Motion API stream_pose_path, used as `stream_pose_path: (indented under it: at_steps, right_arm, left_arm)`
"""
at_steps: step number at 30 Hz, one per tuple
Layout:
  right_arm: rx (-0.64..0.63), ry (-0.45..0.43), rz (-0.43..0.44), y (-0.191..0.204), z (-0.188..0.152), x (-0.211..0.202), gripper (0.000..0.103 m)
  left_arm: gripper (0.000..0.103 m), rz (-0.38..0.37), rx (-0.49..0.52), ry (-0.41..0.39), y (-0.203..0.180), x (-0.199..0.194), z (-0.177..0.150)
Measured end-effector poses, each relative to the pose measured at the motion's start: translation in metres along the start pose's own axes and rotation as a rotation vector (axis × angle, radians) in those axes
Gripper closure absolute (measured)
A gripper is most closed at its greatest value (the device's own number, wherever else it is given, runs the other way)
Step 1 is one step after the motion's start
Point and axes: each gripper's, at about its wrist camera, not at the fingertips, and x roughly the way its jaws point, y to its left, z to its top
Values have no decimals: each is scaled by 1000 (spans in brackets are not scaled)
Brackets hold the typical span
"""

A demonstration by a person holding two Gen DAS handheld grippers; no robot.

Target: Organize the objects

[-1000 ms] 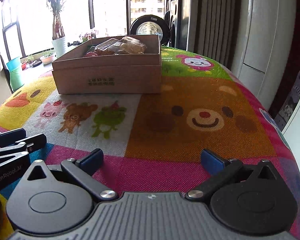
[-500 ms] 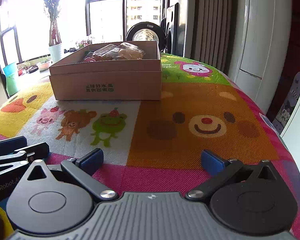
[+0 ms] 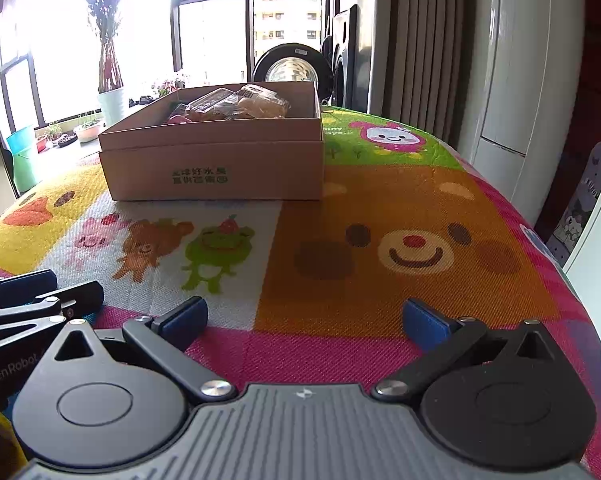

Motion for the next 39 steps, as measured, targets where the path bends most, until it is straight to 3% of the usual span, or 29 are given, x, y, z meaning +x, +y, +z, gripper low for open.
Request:
stream_pose_path:
  at_steps: [39]
  right_arm:
    - [1, 0, 0, 0, -1, 0, 0]
  left_arm:
    - [55, -2, -4, 1, 2, -2, 0]
